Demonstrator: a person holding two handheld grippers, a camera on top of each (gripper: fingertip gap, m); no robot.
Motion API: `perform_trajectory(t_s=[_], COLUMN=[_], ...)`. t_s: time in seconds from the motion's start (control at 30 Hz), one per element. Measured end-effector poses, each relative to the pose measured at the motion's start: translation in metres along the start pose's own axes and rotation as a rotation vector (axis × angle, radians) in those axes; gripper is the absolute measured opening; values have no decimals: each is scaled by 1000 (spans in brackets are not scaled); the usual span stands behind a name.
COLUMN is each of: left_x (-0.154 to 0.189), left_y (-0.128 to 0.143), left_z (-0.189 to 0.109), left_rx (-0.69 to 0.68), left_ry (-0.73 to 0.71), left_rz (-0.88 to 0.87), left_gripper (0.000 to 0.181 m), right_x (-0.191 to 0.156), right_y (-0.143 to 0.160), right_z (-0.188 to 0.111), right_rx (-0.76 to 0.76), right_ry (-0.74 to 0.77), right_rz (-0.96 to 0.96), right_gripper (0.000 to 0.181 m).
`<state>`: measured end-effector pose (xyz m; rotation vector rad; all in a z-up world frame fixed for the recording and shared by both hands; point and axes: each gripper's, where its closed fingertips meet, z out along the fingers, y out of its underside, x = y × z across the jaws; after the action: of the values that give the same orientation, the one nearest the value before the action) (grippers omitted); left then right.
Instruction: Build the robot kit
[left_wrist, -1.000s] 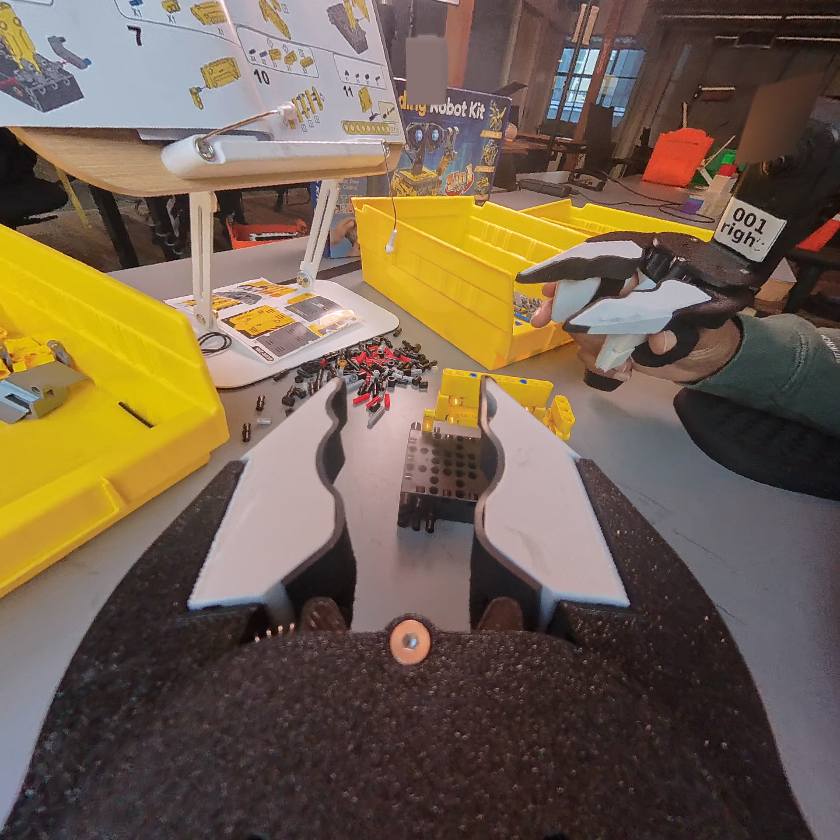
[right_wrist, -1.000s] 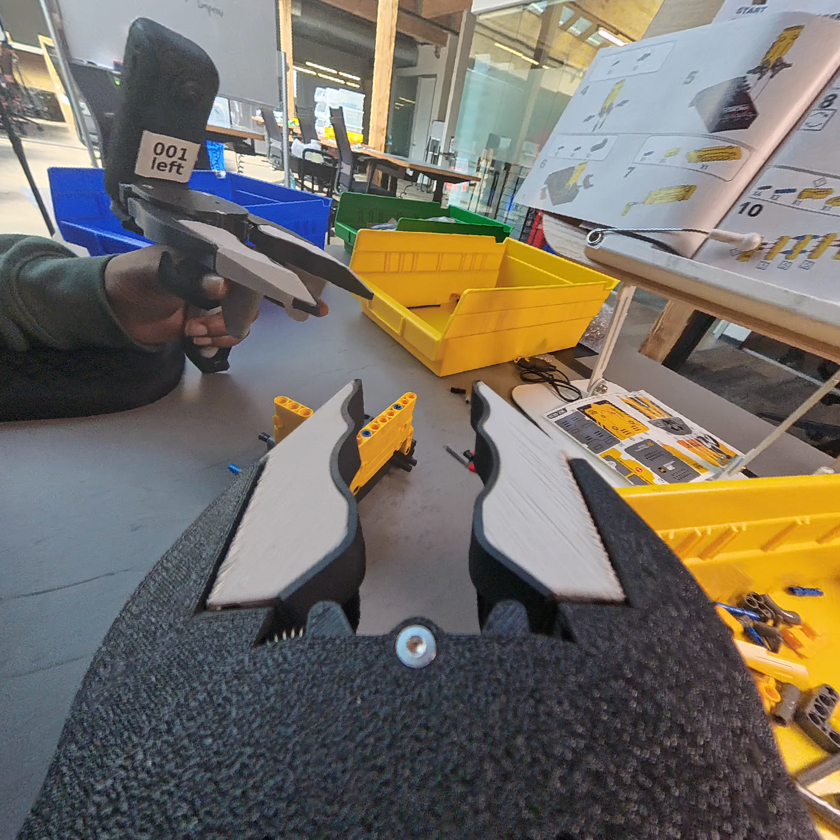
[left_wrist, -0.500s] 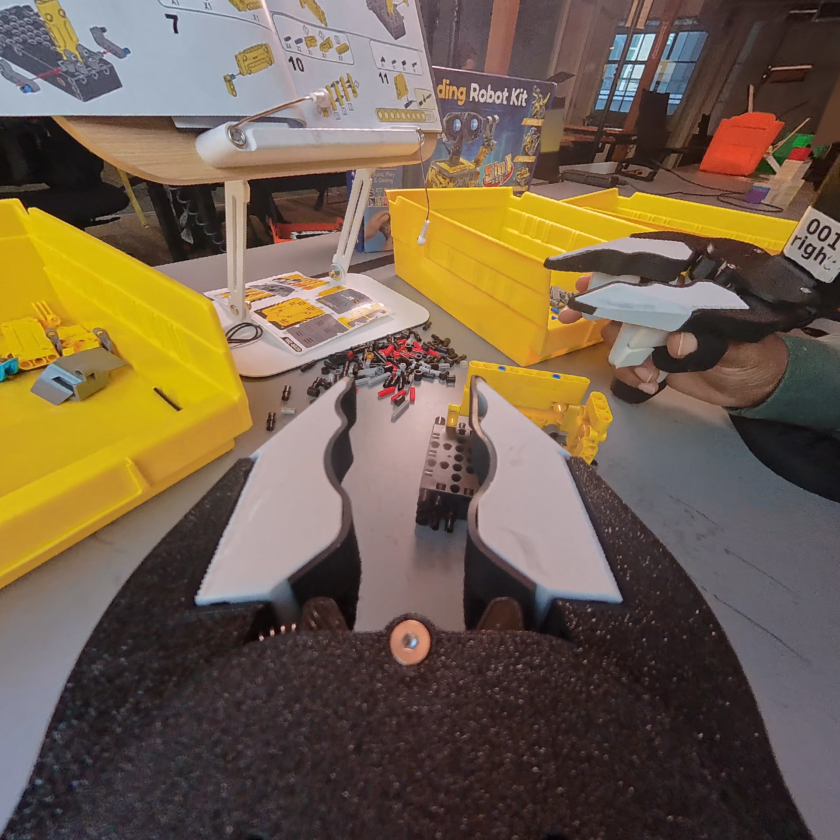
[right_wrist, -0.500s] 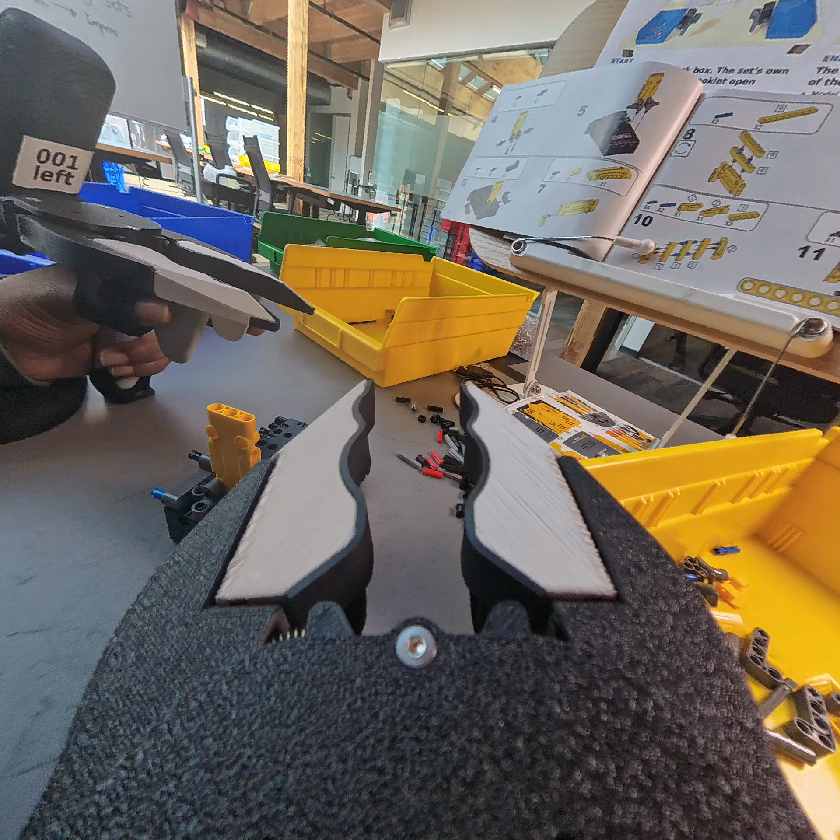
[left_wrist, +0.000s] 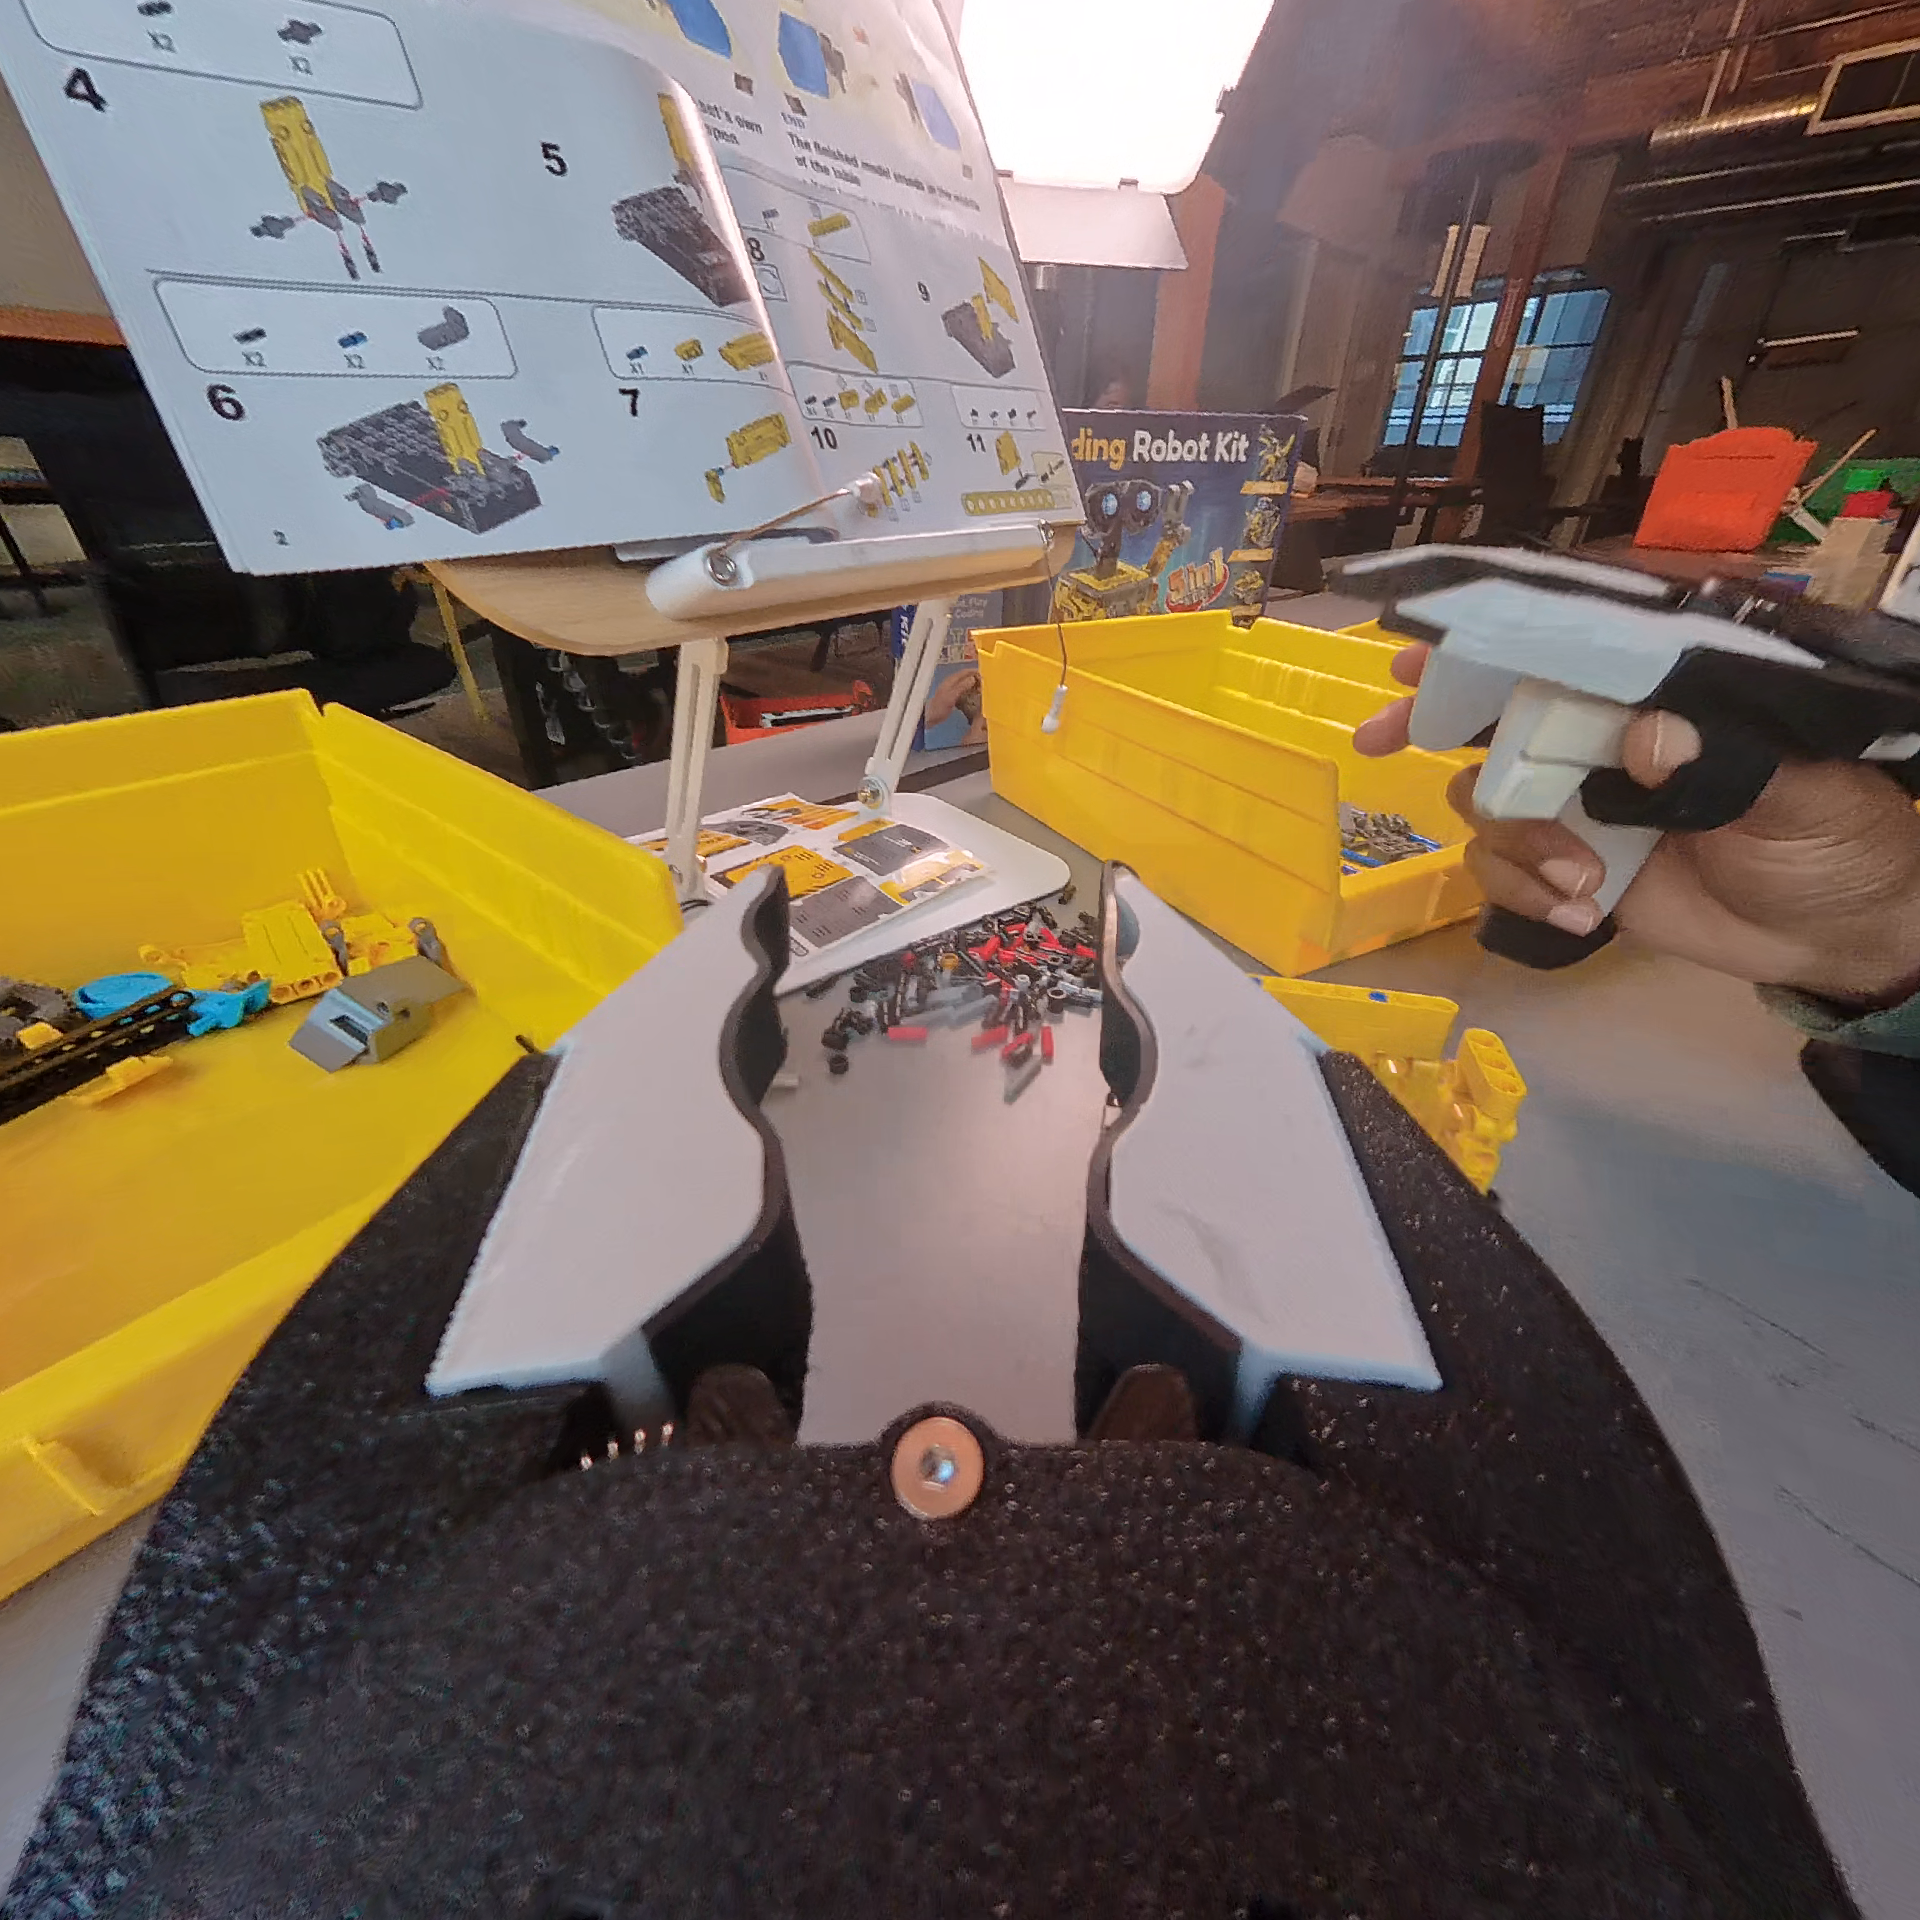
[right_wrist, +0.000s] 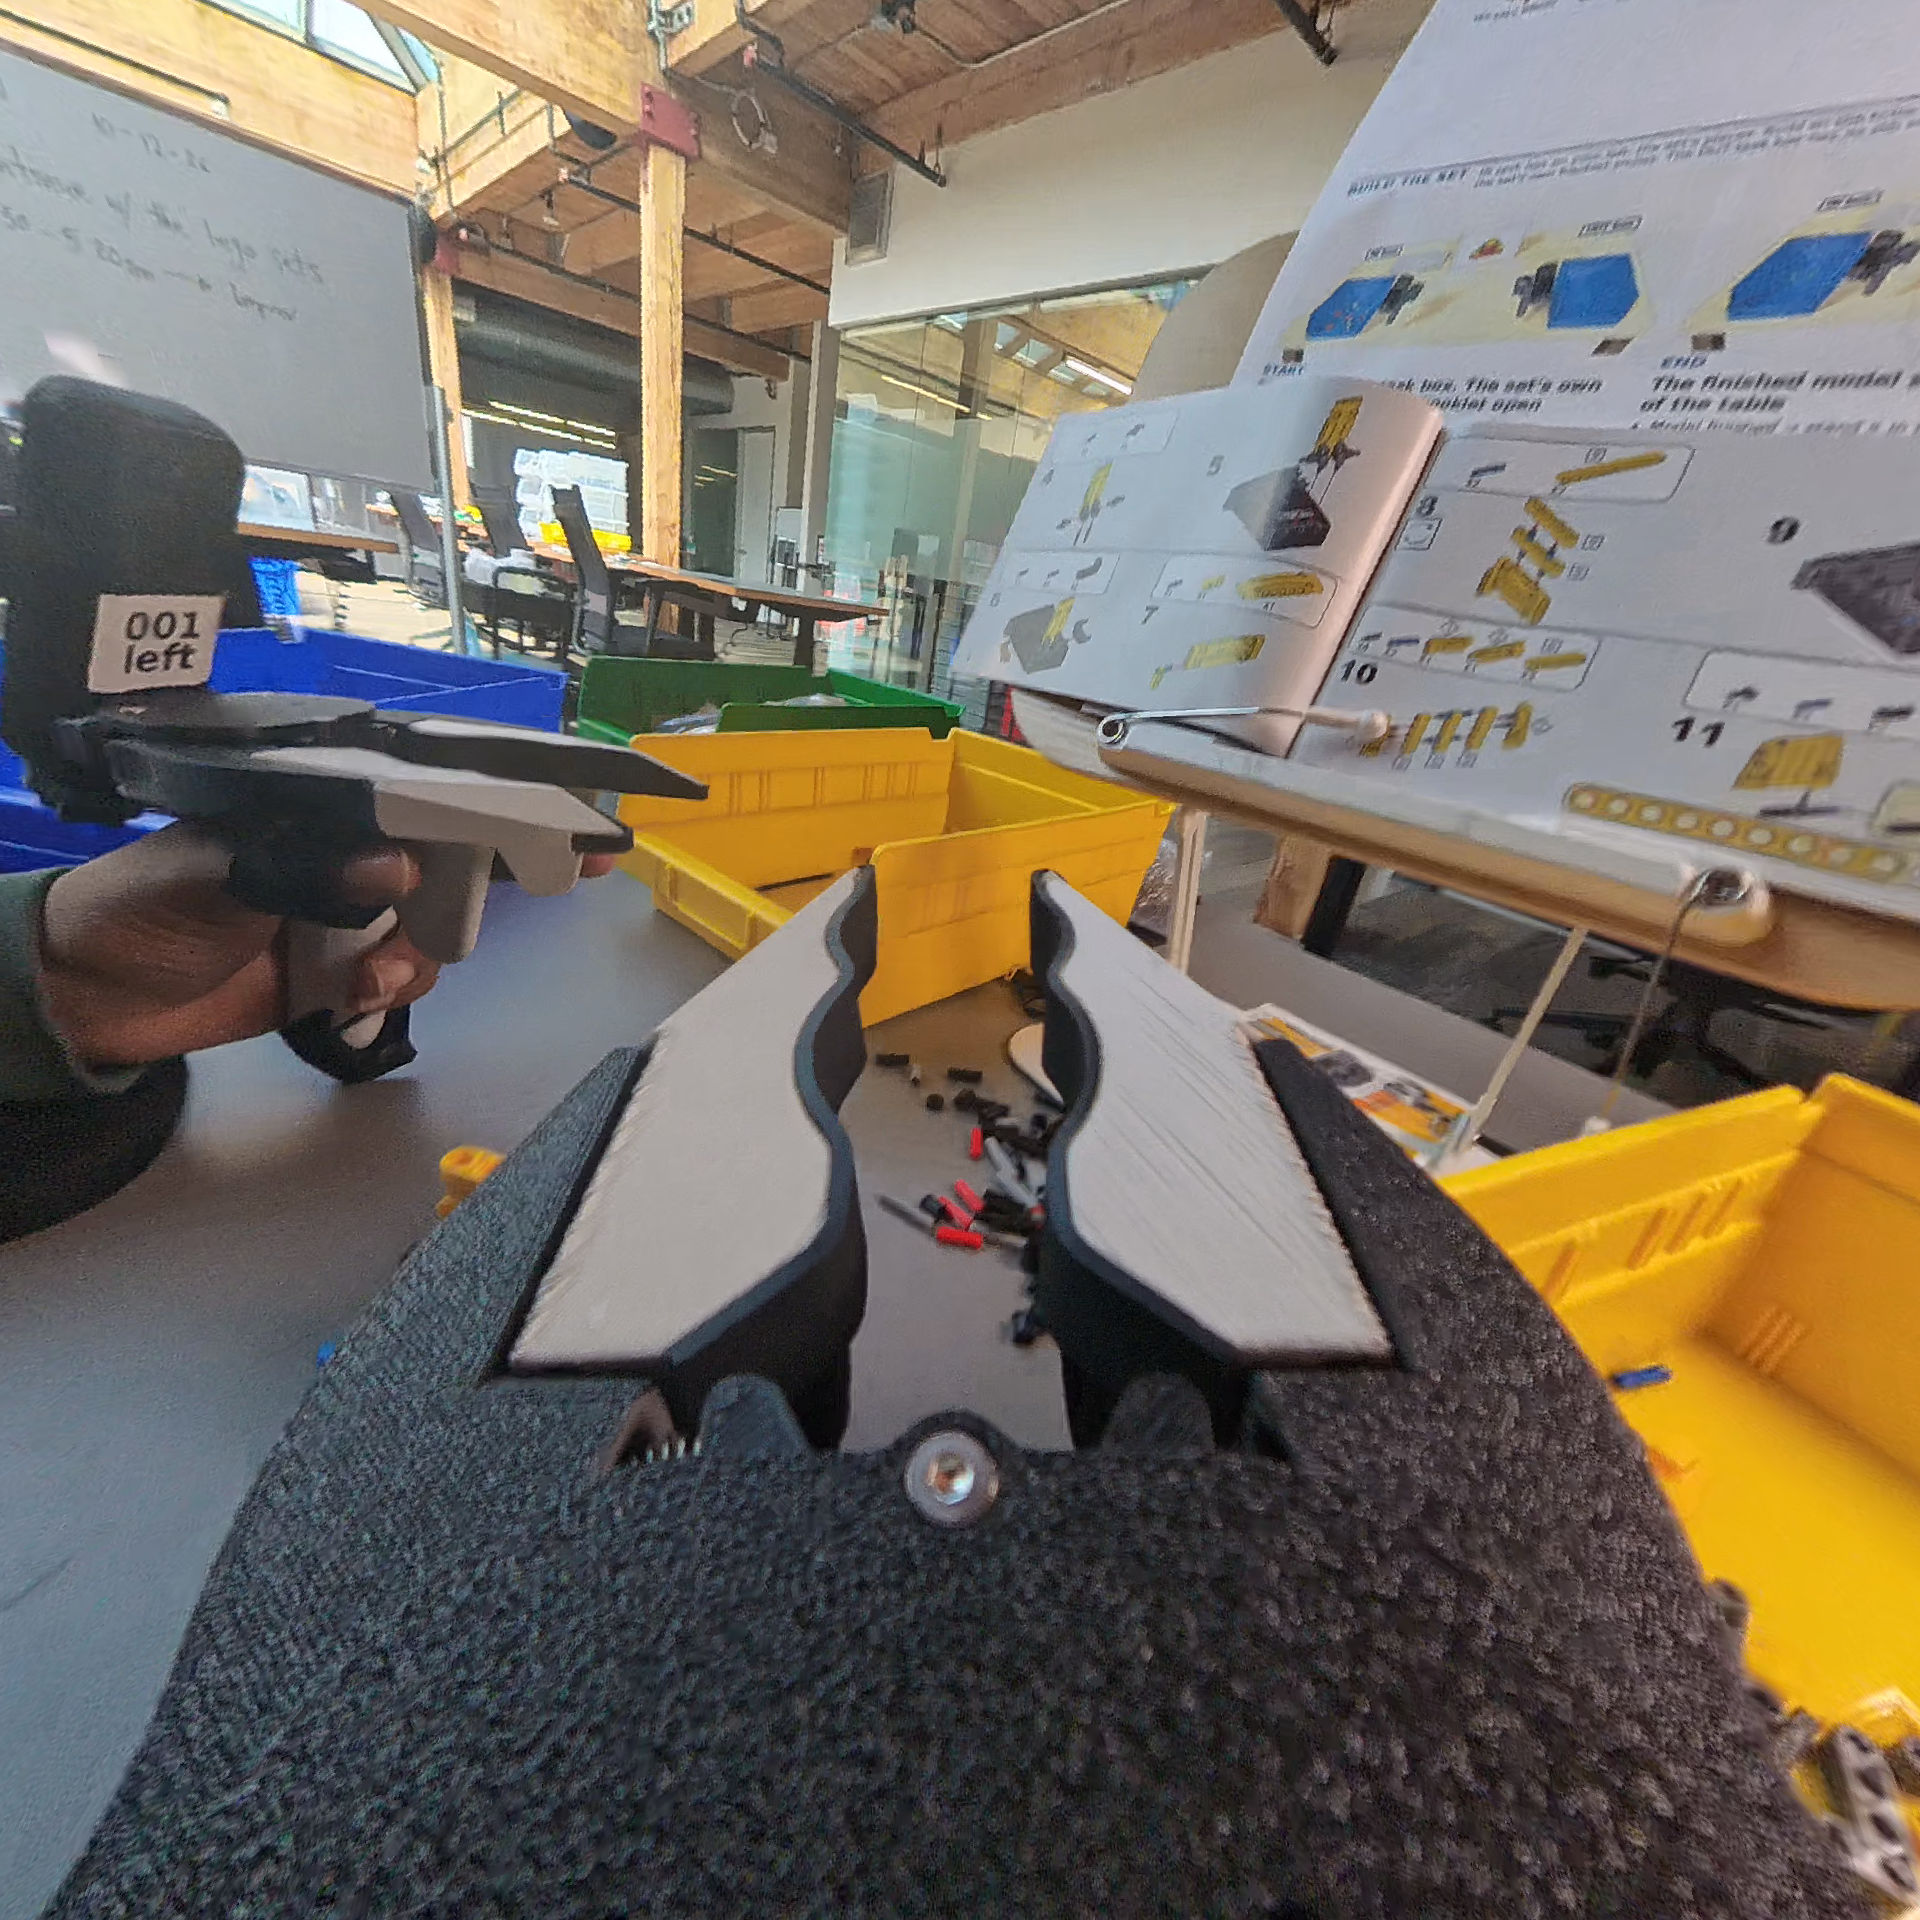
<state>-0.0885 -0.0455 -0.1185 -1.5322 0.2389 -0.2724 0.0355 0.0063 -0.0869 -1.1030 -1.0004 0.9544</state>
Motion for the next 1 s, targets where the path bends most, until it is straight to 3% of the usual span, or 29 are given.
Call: perform_trajectory(t_s=[0.1, 0.17, 0.33, 0.43, 0.7, 1.0], left_x=[-15, -29, -56, -59, -36, -18], left_y=[-5, -12, -31, -24, -3, 10], left_z=[15, 28, 49, 48, 51, 53], left_rx=[18, 43, 70, 41, -6, -85], left_ry=[-25, -56, -119, -107, -2, 53], left_rz=[27, 50, 55, 64, 38, 82], left_gripper=[52, 48, 21, 10, 1, 10], right_x=[22, 43, 101, 120, 136, 138], right_y=[-45, -62, -61, -45, -4, -6], right_z=[27, 54, 112, 132, 153, 154], right_rx=[37, -23, -170, -236, -330, -299], right_ry=[71, 95, 152, 182, 200, 181], right_rz=[-59, -22, -30, -71, -155, -147], right_gripper=[17, 19, 21, 14, 0, 0])
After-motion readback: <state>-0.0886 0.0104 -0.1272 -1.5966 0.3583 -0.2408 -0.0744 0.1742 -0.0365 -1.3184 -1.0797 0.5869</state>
